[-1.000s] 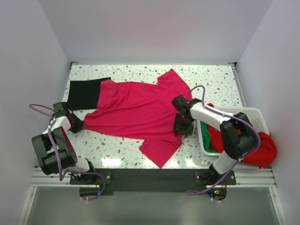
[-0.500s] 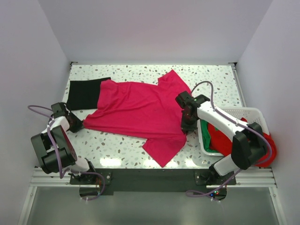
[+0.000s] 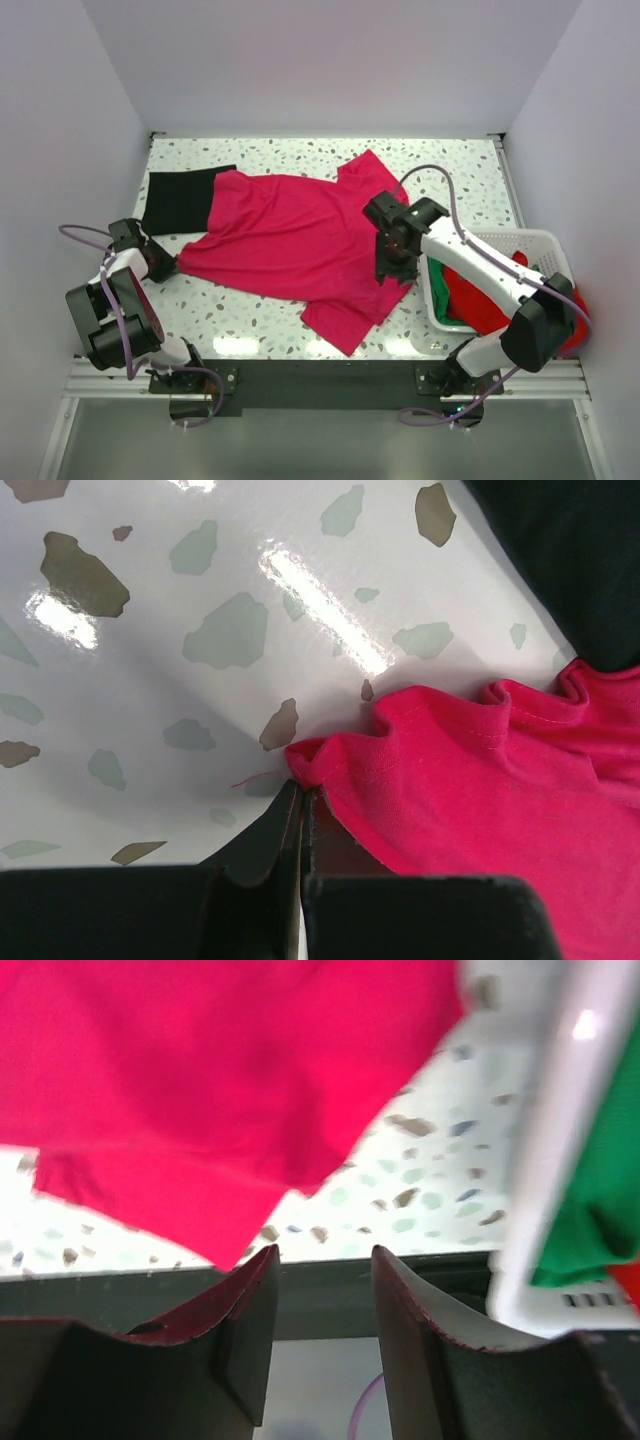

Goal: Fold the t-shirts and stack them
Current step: Flatten the tshirt out, then fold the tshirt

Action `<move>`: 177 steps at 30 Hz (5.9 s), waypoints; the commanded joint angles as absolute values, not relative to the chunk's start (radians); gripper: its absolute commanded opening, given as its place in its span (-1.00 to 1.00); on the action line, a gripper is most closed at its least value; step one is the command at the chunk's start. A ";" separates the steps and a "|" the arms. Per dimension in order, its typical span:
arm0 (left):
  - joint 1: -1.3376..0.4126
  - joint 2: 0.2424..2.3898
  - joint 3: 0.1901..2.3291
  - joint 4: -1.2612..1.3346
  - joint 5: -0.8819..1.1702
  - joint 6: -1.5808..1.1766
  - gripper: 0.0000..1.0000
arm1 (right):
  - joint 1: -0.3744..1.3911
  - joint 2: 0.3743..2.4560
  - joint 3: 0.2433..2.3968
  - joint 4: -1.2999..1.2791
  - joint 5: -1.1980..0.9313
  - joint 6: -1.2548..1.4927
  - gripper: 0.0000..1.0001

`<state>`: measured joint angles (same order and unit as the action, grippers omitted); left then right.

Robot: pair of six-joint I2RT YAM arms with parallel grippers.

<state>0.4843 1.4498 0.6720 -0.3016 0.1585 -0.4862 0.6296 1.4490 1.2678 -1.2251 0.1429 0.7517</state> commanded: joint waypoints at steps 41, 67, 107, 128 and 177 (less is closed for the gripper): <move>0.492 1.474 0.627 -0.279 0.232 -0.488 -1.00 | 1.155 1.626 0.989 -0.862 -0.086 1.019 -1.00; 0.491 0.959 0.575 -0.549 0.183 -0.653 -1.00 | 1.170 1.391 1.077 -1.267 -0.334 0.870 -1.00; 0.466 0.960 0.689 -0.663 0.101 -0.604 -1.00 | 0.848 1.420 1.207 -1.302 -0.127 0.589 -1.00; 0.272 1.301 0.937 -0.543 0.115 -0.591 -1.00 | 0.529 1.620 1.489 -1.344 -0.012 0.436 -1.00; 0.233 1.348 0.822 -0.523 0.028 -0.523 -0.04 | 0.367 1.658 1.410 -1.187 -0.201 0.294 0.31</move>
